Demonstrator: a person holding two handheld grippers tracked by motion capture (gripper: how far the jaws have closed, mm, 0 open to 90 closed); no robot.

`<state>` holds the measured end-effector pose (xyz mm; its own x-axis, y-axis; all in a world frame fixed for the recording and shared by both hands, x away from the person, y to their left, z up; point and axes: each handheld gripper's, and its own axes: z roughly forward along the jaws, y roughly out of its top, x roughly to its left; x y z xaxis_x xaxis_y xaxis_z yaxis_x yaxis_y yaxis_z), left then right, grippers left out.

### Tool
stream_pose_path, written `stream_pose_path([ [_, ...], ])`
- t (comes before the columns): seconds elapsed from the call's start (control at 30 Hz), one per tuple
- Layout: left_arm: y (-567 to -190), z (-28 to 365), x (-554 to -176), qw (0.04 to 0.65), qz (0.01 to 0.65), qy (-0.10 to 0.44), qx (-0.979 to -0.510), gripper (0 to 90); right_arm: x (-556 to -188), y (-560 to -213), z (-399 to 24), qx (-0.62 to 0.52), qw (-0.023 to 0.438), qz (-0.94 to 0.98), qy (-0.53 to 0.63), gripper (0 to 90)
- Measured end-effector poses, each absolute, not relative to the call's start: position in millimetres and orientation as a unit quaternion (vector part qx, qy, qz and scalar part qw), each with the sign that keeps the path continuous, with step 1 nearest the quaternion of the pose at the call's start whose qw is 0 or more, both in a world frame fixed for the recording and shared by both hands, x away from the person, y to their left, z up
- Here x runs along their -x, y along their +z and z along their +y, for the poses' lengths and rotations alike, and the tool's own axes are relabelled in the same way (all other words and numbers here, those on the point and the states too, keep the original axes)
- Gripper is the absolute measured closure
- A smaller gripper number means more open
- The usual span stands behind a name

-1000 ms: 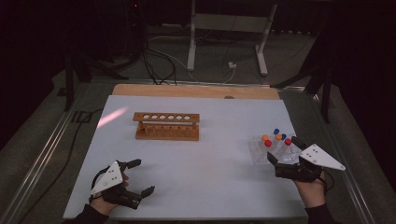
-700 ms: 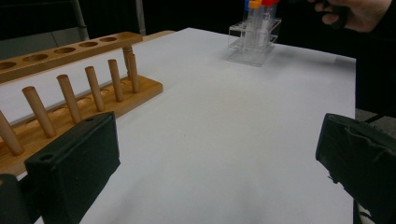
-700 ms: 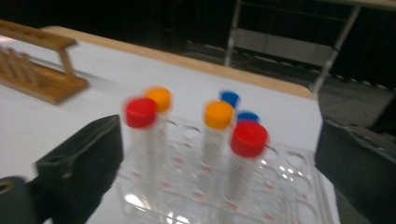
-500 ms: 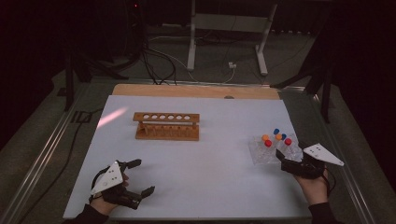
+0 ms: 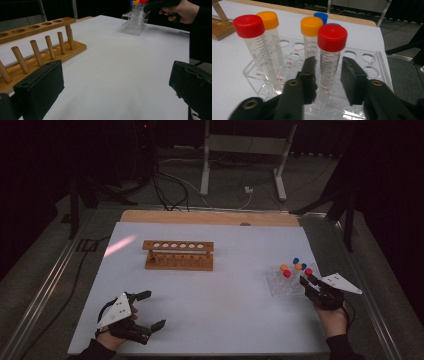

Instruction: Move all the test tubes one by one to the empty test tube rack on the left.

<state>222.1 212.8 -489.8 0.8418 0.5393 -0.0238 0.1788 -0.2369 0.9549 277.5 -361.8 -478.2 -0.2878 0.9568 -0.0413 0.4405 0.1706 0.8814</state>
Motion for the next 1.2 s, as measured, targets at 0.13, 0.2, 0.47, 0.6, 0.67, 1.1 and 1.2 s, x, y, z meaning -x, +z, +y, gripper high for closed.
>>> stream_pose_path([
  [0.13, -489.7, 212.7, -221.9, 0.573, 0.232, 0.157, -0.770, 0.5, -277.3, -476.2, -360.9, -0.503, 0.320, 0.696, 0.400, 74.9],
  [0.2, -489.7, 212.6, -221.8, 0.572, 0.231, 0.159, -0.771, 0.6, -276.0, -472.5, -360.0, -0.498, 0.326, 0.696, 0.400, 75.2],
  [0.47, -489.7, 212.6, -221.9, 0.571, 0.232, 0.160, -0.771, 0.5, -267.3, -446.2, -353.1, -0.473, 0.363, 0.693, 0.406, 75.2],
  [0.6, -489.7, 212.7, -221.9, 0.572, 0.233, 0.159, -0.770, 0.5, -261.4, -427.0, -346.3, -0.449, 0.383, 0.690, 0.418, 75.3],
  [0.67, -489.6, 212.8, -221.9, 0.573, 0.233, 0.158, -0.770, 0.5, -259.3, -418.4, -342.3, -0.438, 0.393, 0.689, 0.423, 75.2],
  [1.1, -489.4, 211.5, -221.4, 0.569, 0.231, 0.157, -0.774, 0.6, -253.1, -382.8, -306.8, -0.373, 0.389, 0.698, 0.472, 75.2],
  [1.2, -487.8, 209.5, -221.7, 0.564, 0.238, 0.148, -0.777, 0.6, -253.4, -383.2, -296.0, -0.361, 0.373, 0.707, 0.480, 75.2],
])
